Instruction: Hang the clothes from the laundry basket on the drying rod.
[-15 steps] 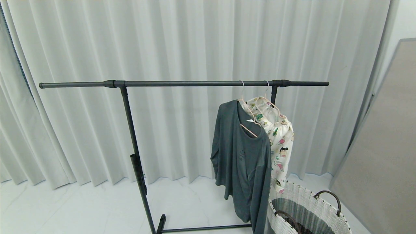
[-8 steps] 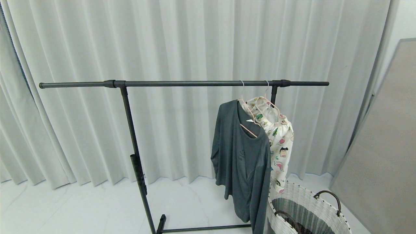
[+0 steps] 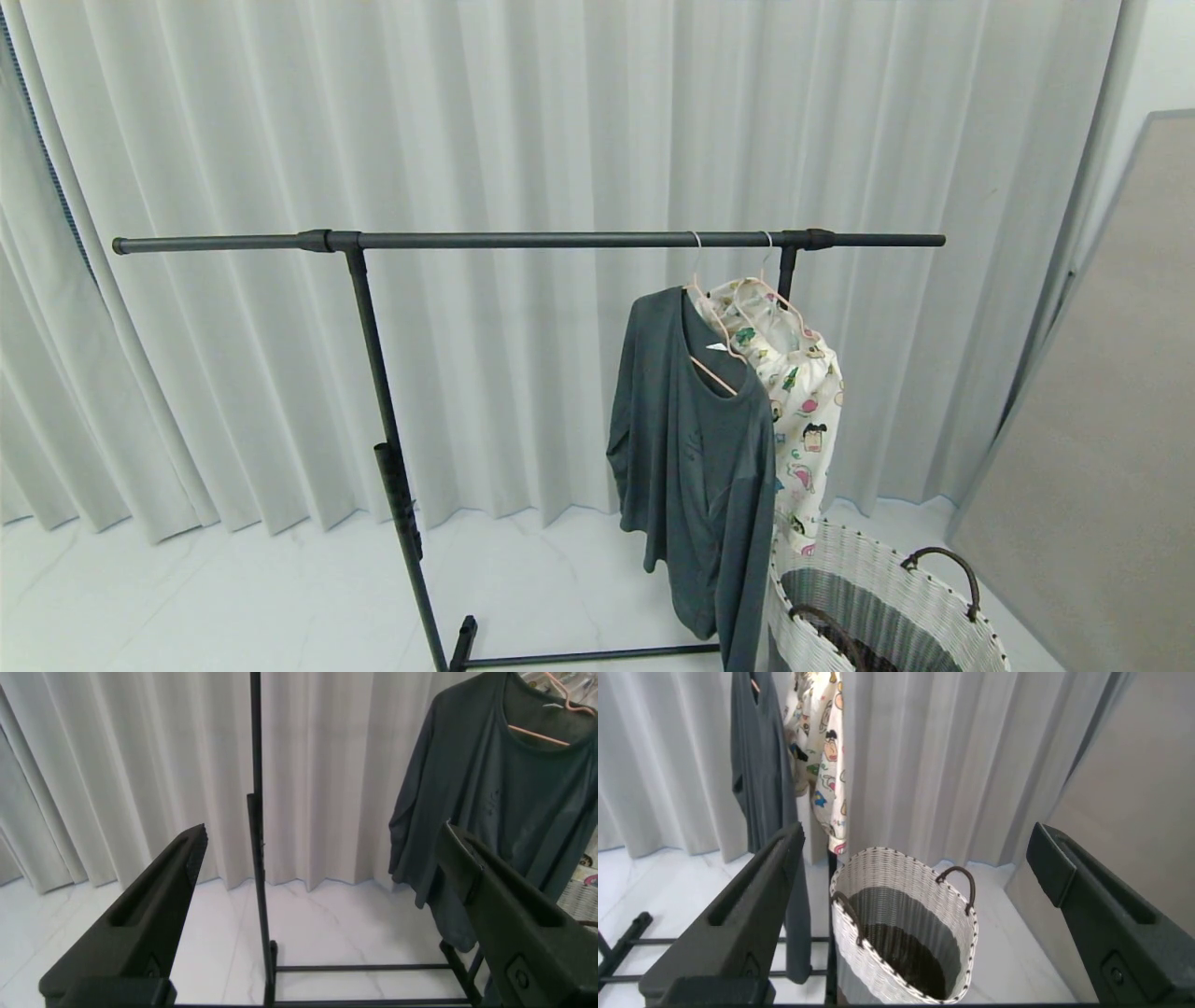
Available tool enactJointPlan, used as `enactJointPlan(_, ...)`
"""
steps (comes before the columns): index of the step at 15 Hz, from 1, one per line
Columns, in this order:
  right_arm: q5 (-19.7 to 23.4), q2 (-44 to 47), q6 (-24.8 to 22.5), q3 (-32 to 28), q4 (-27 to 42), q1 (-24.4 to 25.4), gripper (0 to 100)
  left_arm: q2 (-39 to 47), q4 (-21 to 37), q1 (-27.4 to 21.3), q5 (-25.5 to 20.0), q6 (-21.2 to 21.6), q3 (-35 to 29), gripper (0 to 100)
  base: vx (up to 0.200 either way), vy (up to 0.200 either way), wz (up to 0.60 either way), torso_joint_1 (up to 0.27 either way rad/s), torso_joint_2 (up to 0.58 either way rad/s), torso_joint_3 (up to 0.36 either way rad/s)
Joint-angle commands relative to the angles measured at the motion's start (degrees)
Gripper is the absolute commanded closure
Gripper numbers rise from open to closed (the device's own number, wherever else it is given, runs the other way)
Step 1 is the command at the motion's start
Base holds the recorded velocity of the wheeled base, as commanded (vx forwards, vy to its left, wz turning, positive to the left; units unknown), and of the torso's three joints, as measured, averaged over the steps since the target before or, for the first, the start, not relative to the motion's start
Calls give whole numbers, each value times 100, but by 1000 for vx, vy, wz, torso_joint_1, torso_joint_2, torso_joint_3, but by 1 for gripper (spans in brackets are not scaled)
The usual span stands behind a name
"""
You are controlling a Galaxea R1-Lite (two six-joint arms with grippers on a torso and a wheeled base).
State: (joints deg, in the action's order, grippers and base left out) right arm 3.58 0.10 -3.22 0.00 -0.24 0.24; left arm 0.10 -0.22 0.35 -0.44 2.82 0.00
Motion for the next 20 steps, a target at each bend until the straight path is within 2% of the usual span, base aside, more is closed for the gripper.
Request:
enactJointPlan(1,2,-10,-3,0,-2,2,0,-1,-4,0,0,0,0,0,0,0,0,0,0,0)
enactJointPlan(20,2,-10,-3,0,-2,2,0,-10,4,0,0,0,0,0,0,0,0,0,0,0)
